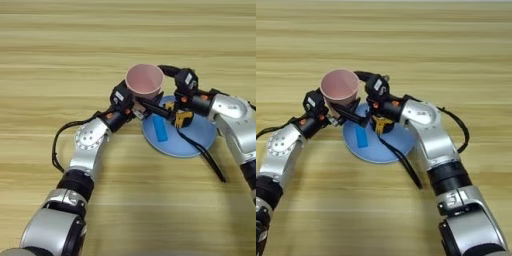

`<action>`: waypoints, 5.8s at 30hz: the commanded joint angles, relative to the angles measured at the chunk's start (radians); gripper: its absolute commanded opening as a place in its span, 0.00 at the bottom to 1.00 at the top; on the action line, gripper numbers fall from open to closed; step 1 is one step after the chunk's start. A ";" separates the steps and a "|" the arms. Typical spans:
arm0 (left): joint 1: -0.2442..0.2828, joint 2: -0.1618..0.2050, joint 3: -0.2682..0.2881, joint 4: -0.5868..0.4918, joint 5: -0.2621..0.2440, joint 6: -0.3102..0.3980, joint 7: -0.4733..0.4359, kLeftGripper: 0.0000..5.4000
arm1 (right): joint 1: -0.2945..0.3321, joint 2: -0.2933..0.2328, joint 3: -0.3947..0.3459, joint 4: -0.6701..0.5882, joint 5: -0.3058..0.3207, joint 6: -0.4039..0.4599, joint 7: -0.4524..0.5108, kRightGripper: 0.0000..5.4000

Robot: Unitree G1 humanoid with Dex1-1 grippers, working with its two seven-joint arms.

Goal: Move the objects on the table

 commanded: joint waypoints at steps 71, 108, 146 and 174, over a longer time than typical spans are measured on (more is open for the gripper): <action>0.206 0.264 -0.209 -0.544 -0.262 0.480 -0.760 0.78 | -0.166 0.051 -0.356 0.750 -0.031 -0.545 -0.572 1.00; 0.134 0.197 -0.224 -0.167 -0.083 0.294 -0.698 0.78 | -0.166 0.063 -0.350 0.735 -0.035 -0.539 -0.584 1.00; 0.138 0.210 -0.154 -0.185 -0.125 0.271 -0.700 0.99 | -0.157 0.051 -0.353 0.728 -0.031 -0.535 -0.573 1.00; 0.200 0.262 -0.122 -0.365 -0.165 0.333 -0.685 0.99 | -0.158 0.046 -0.356 0.731 -0.030 -0.531 -0.568 1.00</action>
